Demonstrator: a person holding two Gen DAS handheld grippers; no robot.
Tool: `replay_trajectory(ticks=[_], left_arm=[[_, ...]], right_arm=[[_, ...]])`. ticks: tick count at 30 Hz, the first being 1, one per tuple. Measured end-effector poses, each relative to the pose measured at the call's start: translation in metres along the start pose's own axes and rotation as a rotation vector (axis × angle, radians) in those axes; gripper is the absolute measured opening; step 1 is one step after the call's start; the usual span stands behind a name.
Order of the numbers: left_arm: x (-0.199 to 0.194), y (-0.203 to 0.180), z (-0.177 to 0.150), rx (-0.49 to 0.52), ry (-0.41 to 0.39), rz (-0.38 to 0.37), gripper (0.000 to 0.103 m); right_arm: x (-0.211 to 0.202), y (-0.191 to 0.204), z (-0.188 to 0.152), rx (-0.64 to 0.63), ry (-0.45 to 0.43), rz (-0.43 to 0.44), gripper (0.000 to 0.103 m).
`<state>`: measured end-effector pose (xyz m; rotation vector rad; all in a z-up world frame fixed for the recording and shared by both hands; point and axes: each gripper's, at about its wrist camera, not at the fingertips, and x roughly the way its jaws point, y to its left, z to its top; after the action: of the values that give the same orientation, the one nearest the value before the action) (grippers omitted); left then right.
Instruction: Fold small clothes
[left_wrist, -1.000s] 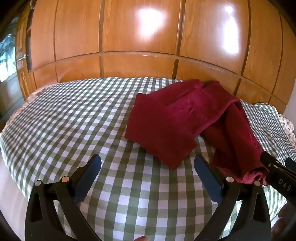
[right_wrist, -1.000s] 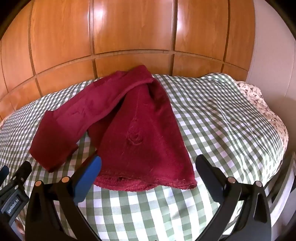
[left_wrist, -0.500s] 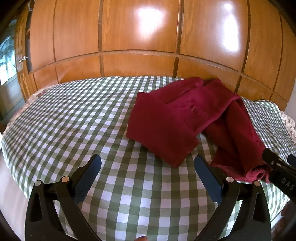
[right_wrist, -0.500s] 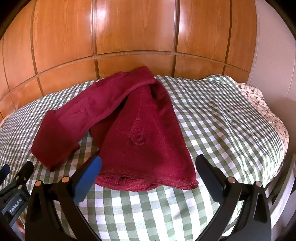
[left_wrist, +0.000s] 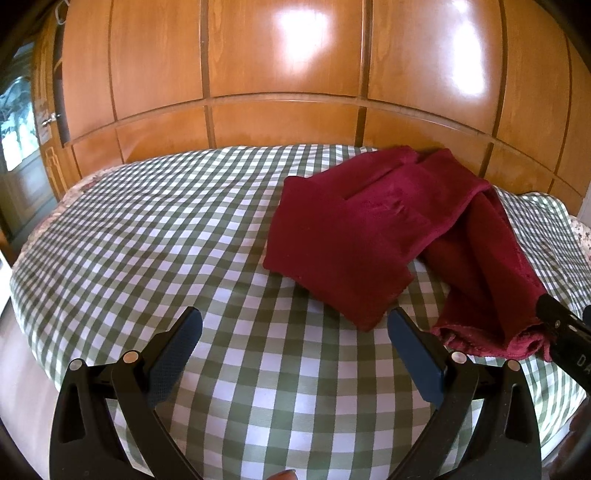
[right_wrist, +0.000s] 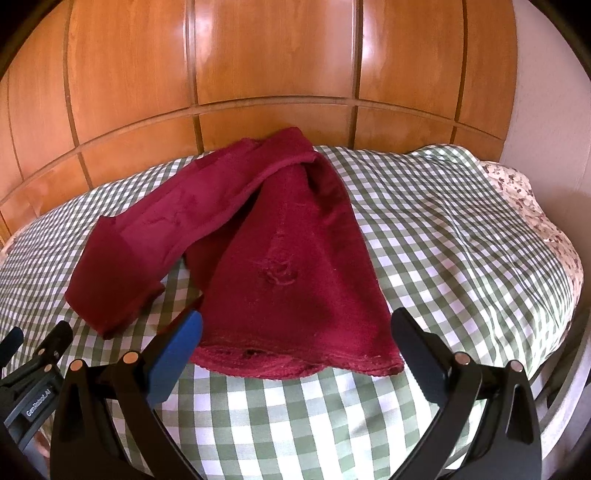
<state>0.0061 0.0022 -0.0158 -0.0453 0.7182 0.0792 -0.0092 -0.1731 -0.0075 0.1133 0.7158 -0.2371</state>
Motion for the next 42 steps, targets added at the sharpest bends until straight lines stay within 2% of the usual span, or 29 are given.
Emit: replay_trajectory(ticks=[14,32,36,40,42], left_arm=[[0.008,0.004,-0.004,0.0,0.024,-0.001,0.099],[0.027,0.007,-0.009,-0.006,0.077,-0.005,0.099],[0.034,0.011,-0.011,-0.017,0.093,-0.011,0.099],[0.044,0.016,-0.014,-0.032,0.131,-0.034,0.099],[0.049,0.018,-0.015,-0.033,0.155,-0.051,0.099]], right_arm=[[0.005,-0.002,-0.002,0.012,0.027,0.041,0.101],[0.007,-0.006,0.006,0.02,0.002,0.086,0.101],[0.007,-0.006,0.011,0.019,-0.001,0.117,0.101],[0.008,-0.003,0.022,0.022,0.002,0.185,0.101],[0.011,-0.002,0.028,0.04,0.013,0.23,0.095]])
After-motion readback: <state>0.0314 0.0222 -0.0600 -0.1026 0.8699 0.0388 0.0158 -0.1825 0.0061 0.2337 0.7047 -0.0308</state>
